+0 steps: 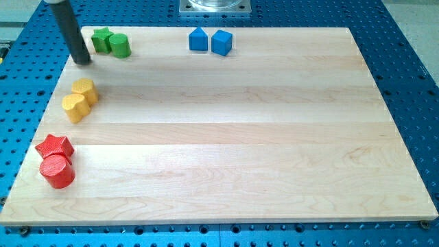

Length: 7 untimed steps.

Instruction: Move the green blocks into the blue blocks

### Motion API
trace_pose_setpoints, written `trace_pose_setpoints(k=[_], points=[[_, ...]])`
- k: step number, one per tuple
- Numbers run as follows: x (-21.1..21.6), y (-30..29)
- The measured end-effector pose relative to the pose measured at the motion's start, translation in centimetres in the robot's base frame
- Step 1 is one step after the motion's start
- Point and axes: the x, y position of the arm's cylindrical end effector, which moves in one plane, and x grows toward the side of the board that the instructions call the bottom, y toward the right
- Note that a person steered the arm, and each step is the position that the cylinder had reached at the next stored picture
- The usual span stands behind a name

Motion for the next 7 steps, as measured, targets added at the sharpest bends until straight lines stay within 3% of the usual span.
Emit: trace_pose_setpoints(k=[1, 2, 5, 6, 7], points=[[-4.1, 0.0], [-4.2, 6.1], [0.0, 22.3], [3.1, 21.4], [8.9, 20.9]])
